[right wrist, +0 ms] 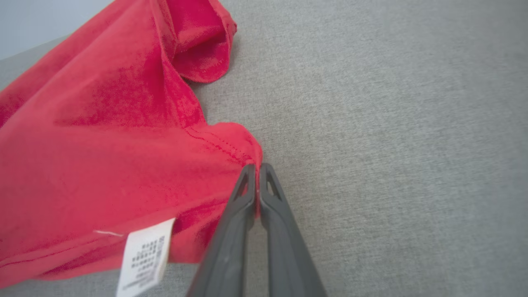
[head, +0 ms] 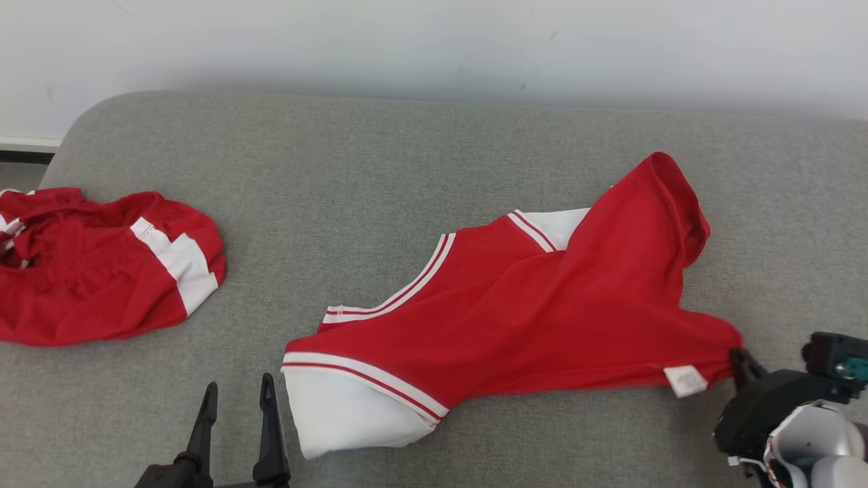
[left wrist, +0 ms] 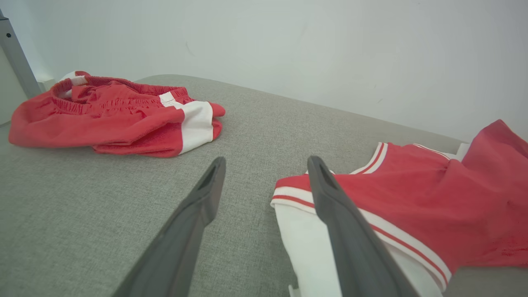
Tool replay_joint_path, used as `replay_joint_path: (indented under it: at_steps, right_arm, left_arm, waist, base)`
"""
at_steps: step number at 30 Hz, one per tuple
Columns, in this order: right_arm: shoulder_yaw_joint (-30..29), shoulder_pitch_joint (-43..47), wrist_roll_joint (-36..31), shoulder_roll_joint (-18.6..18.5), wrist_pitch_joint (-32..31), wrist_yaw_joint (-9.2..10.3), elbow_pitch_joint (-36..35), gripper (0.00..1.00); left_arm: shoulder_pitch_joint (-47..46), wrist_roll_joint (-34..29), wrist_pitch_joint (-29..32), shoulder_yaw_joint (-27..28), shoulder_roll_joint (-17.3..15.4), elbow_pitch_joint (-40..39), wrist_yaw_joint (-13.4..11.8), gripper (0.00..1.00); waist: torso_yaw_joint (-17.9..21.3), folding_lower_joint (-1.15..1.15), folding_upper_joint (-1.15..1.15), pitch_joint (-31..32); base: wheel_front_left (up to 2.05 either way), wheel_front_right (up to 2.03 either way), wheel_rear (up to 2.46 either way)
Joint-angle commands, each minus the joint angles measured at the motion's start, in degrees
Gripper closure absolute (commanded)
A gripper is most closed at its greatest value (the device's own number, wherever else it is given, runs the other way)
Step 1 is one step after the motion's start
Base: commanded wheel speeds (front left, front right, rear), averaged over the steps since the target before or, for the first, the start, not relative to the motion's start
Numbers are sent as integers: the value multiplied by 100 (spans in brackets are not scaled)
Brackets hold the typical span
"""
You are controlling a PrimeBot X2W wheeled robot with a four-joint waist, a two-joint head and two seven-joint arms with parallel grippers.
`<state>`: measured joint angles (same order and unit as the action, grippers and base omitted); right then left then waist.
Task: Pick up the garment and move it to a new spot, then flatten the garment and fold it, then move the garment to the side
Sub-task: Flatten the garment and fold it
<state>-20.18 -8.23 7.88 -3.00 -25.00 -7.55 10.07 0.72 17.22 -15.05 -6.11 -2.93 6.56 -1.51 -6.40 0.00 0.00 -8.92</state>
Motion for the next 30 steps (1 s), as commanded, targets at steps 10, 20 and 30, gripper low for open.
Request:
replay_joint_path:
  at_steps: [10,20,30]
  right_arm:
    - [-809,488,-51,18,-247,13,-1178,100]
    - [-1102,873,-77,18,-184,13,-675,0]
    - [-444,1037,381,19,1485,13,-753,0]
  left_arm:
    - [2,33,-19,-27,7,-10,-25,0]
    - [21,10,-19,-73,6,44,44,0]
    - [163,-94,-19,-6,7,97,88,0]
  waist:
    - [151,0,0,55]
    - [153,0,0,131]
    - [251,0,0,357]
  base:
    - [0,0,0]
    - [0,0,0]
    - [0,0,0]
